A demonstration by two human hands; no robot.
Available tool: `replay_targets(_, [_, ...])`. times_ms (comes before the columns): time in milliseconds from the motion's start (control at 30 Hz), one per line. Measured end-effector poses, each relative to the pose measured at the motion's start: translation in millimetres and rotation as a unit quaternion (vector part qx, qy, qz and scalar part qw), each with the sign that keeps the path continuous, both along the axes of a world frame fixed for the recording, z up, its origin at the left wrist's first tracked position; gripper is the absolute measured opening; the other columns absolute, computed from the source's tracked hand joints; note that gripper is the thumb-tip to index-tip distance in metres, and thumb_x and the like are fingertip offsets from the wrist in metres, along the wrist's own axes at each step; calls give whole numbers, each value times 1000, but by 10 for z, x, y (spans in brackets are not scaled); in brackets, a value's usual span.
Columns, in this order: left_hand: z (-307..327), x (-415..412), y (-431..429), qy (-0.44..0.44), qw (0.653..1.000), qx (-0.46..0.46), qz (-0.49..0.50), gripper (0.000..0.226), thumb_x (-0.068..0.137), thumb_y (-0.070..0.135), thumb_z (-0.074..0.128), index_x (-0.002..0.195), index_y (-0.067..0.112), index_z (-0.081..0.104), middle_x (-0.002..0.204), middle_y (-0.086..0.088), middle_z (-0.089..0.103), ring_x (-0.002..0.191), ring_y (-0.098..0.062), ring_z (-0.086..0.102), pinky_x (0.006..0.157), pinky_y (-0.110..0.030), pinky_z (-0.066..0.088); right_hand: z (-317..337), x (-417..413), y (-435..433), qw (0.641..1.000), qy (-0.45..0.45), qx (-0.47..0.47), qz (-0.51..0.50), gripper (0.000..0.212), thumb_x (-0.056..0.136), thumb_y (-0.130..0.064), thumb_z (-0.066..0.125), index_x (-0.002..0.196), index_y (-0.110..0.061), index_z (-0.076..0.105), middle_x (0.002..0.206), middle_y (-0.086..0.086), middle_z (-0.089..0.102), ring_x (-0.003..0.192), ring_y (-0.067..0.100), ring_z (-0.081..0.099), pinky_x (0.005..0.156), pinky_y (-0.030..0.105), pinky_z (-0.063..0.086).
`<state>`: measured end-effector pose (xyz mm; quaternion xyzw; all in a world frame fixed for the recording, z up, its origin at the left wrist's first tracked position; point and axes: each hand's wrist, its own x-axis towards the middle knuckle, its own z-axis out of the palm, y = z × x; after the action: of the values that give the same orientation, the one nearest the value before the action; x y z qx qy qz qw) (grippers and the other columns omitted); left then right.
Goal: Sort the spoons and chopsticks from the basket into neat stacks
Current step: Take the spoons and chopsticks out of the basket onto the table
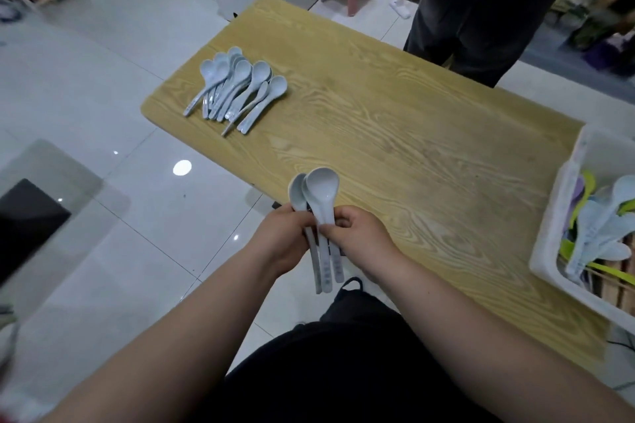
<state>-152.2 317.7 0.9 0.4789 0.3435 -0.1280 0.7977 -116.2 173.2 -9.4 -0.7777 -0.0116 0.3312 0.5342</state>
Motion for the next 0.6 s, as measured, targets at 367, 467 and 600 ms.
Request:
replay_targets(367, [-236, 848, 920, 94, 983, 157, 34, 15, 93, 0, 63, 108, 0, 64, 95, -18, 65, 89, -26, 68, 85, -43, 59, -230, 1070, 706, 998, 52, 27, 28, 9, 86, -27, 66, 94, -25, 71, 90, -4, 76, 90, 19, 72, 90, 52, 57])
replay_targets(467, [-297, 988, 1294, 114, 970, 209, 50, 11, 91, 5, 67, 102, 3, 67, 100, -18, 68, 91, -26, 69, 78, -38, 60, -351, 1310, 938, 998, 48, 9, 50, 13, 86, -29, 64, 94, -22, 71, 90, -1, 75, 90, 20, 72, 90, 52, 57])
replay_targets(600, [-358, 1129, 1872, 129, 964, 216, 81, 20, 90, -4, 62, 109, 1, 65, 108, -19, 68, 95, -27, 69, 78, -39, 61, -521, 1622, 1266, 998, 62, -17, 27, 10, 90, -25, 63, 95, -21, 70, 92, 0, 75, 90, 21, 72, 90, 51, 57])
